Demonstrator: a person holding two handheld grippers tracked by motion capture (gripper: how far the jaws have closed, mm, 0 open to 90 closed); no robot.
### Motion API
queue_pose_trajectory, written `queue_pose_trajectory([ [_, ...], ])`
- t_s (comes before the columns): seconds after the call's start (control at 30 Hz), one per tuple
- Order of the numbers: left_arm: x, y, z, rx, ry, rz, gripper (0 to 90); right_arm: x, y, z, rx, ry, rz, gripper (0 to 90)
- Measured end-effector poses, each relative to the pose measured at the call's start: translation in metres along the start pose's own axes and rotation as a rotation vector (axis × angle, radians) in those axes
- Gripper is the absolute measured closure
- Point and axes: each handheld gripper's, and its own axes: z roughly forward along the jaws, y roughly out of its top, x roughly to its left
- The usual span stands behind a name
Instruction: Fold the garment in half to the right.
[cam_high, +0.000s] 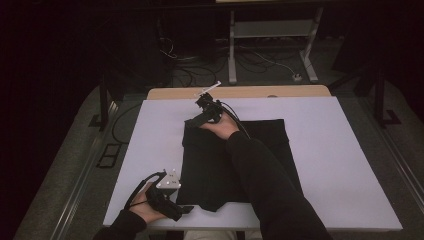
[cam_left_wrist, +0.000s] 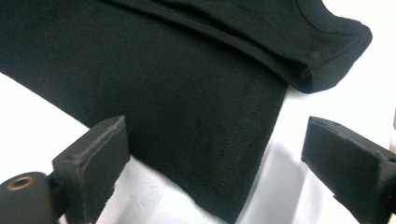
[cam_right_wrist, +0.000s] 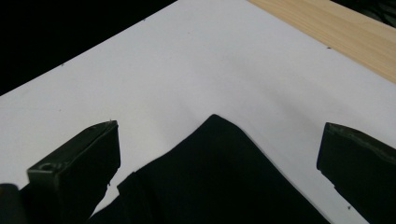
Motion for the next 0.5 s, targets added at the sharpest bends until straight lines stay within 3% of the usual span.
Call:
queue_pose_trajectory([
  [0.3,0.001,0.002,-0.001,0.001,-0.002,0.011,13.3,0.003,0.003,0.021,0.002,0.003,-0.006,0.0],
  [0.5,0.000,0.002,-0.002,-0.008,0.045,0.016,27.0,0.001,0.004,0.034,0.021,-0.008,0.001,2.4],
])
